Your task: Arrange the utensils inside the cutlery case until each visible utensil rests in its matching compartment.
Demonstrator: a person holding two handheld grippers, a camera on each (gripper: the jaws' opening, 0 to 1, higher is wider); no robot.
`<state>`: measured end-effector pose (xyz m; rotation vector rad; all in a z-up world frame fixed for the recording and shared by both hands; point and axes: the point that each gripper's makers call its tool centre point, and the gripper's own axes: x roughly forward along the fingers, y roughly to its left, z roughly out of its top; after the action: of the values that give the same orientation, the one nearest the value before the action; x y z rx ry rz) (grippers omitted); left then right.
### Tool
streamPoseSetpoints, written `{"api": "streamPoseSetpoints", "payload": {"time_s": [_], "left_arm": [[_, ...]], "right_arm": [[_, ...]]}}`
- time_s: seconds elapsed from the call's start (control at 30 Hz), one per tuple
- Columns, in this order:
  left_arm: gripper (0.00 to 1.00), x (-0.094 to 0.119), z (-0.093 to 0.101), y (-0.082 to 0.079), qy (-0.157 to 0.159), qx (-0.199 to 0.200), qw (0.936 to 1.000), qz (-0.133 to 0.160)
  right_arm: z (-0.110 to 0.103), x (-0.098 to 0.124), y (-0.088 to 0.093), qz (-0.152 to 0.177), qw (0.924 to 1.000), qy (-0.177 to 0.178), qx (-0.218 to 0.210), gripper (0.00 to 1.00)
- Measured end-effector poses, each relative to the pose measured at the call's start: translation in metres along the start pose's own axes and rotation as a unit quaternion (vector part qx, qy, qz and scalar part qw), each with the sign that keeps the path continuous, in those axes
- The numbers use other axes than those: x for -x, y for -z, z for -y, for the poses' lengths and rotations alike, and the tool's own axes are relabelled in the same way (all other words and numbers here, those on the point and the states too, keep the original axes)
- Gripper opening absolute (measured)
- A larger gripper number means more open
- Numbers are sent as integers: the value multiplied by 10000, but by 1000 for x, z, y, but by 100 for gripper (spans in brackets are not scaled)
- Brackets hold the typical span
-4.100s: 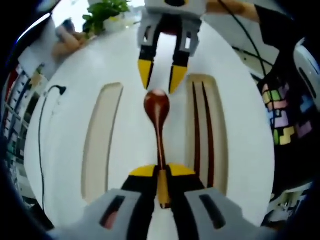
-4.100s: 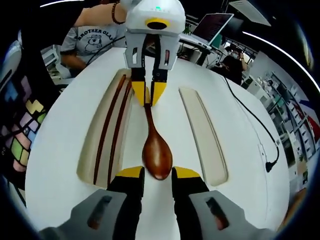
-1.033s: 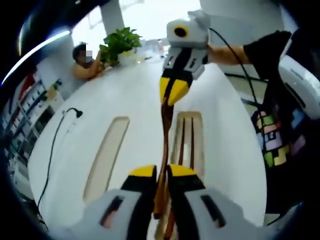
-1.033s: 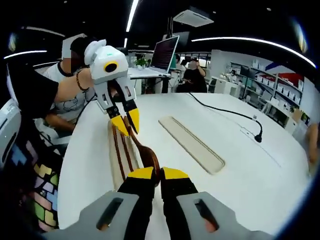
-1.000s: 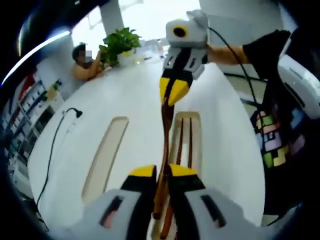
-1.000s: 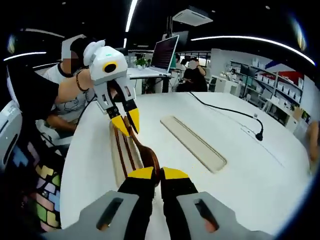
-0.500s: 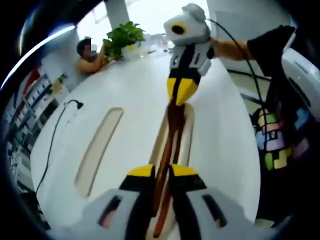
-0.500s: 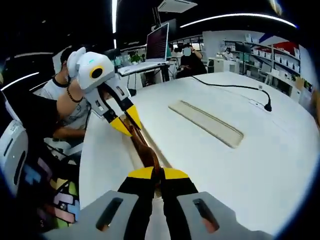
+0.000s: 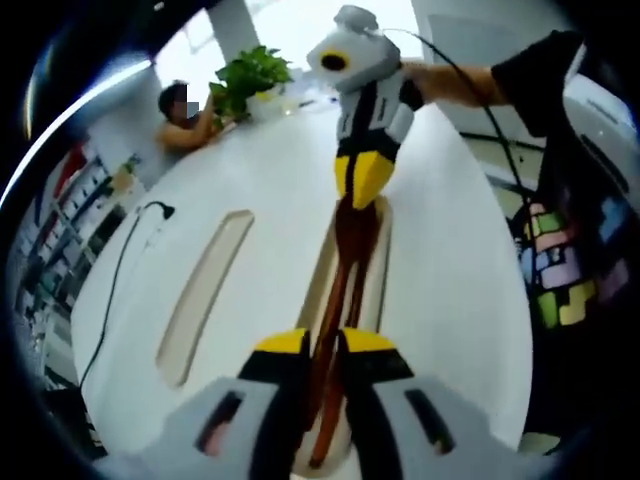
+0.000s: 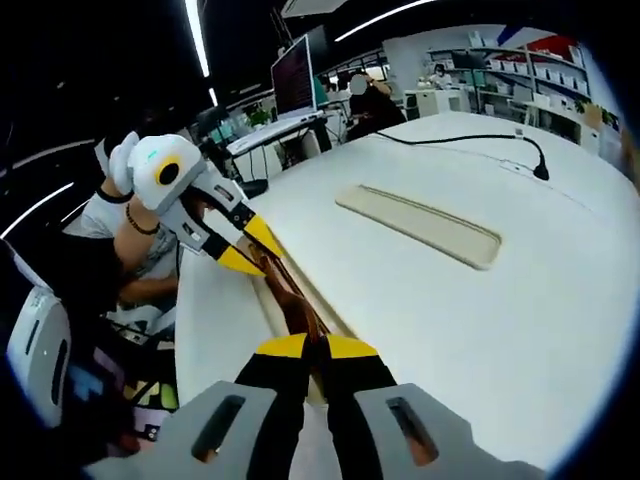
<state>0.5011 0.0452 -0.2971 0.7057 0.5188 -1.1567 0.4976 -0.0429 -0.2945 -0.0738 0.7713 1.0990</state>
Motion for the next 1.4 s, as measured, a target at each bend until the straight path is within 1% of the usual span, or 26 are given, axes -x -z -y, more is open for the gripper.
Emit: {"api": "streamPoseSetpoints", "payload": {"time_s": [0.13, 0.2, 0.27, 0.37, 0.47, 0.57, 0.67, 0.83, 0.97, 1.1, 1.2, 1.27, 1.33, 1.4], "left_arm": [[11, 1, -3, 3, -33, 68, 10000, 3], [11, 2, -4, 4, -20, 128, 9999, 18], [8, 2, -4, 5, -14, 164, 9999, 22], [8, 2, -4, 5, -29, 142, 9999, 1], [8, 2, -4, 4, -11, 117, 9999, 18], [8, 3, -4, 4, -45, 76, 10000, 4], [8, 4, -4, 2, -35, 111, 9999, 57], [6, 5, -1, 0, -79, 119, 9999, 86], [4, 8, -2, -5, -88, 191, 9996, 199], [4, 12, -8, -8, -169, 248, 9991, 295], [4, 16, -17, -14, -305, 411, 9975, 480], [4, 18, -25, -20, -406, 558, 9953, 681], [5, 21, -32, -26, -490, 607, 9933, 853], [5, 23, -39, -31, -537, 797, 9906, 972]], "right_arm": [[1, 0, 7, -209, 9998, 5, 40, 3], [0, 0, 7, -213, 9997, -28, 62, 4], [2, 0, 7, -233, 9996, 25, 149, 4], [3, 2, 9, -298, 9993, 46, 228, 8], [5, 5, 11, -371, 9986, 77, 380, 10], [7, 11, 7, -262, 9988, 60, 402, 10], [10, 13, 4, -182, 9990, 80, 399, 10], [12, 15, 3, -87, 9990, 96, 428, 10], [9, 15, 0, 51, 9992, 31, 405, 10], [8, 19, -7, 183, 9987, 71, 466, 10], [11, 23, -15, 327, 9981, 133, 501, 10], [15, 26, -23, 473, 9974, 198, 498, 10], [19, 29, -30, 568, 9969, 258, 488, 10], [25, 31, -35, 643, 9961, 359, 494, 10]]}}
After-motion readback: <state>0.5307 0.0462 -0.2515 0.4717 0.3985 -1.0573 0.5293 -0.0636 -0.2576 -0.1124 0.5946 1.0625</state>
